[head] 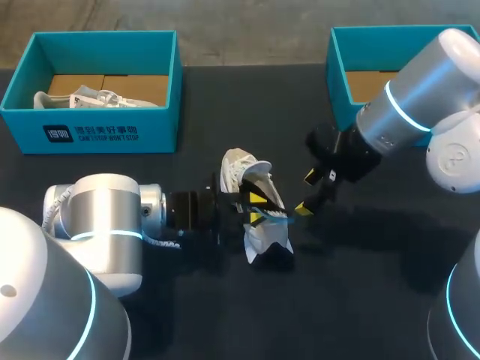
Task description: Take the shoe out of the shoebox, open the shoe tongue, remove and reinsert the insole, then place the shoe into the shoebox
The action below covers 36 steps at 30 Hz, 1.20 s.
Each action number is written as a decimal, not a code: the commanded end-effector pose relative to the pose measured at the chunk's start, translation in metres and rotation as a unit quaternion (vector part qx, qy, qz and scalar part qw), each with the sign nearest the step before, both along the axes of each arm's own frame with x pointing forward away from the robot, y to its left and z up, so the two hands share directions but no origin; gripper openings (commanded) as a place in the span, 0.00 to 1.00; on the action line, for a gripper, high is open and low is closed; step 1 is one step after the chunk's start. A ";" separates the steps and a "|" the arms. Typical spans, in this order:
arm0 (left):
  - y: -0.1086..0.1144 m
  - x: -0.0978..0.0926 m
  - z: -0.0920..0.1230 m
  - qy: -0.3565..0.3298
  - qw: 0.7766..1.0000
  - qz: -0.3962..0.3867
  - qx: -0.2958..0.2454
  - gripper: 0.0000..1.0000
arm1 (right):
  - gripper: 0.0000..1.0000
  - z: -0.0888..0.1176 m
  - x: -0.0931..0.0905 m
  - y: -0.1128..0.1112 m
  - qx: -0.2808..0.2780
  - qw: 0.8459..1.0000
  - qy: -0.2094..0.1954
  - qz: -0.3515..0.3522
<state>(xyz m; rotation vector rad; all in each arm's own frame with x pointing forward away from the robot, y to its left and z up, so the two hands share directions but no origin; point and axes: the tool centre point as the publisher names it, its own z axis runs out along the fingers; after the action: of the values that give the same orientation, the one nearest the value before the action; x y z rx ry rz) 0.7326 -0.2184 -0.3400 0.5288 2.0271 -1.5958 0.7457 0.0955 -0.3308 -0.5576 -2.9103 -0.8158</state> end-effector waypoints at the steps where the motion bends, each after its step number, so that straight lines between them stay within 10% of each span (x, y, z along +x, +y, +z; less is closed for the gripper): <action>1: 0.001 -0.006 0.007 -0.007 1.000 0.001 -0.010 0.40 | 1.00 0.000 -0.001 0.000 -0.001 1.000 -0.001 -0.002; 12: -0.004 -0.010 0.022 -0.016 1.000 -0.012 -0.018 0.34 | 1.00 0.003 0.000 -0.004 -0.005 1.000 -0.004 0.013; 19: -0.007 -0.009 0.020 -0.014 1.000 -0.018 -0.019 0.00 | 1.00 0.009 -0.003 -0.002 -0.008 0.998 0.013 0.056; 36: -0.003 -0.003 0.002 -0.007 1.000 -0.021 0.004 0.00 | 1.00 0.018 -0.007 -0.002 -0.024 0.996 0.025 0.083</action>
<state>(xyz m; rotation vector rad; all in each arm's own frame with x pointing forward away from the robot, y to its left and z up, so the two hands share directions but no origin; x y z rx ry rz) 0.7273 -0.2187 -0.3367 0.5786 2.0204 -1.6052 0.7394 0.0924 -0.3134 -0.3265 -2.8826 -0.7121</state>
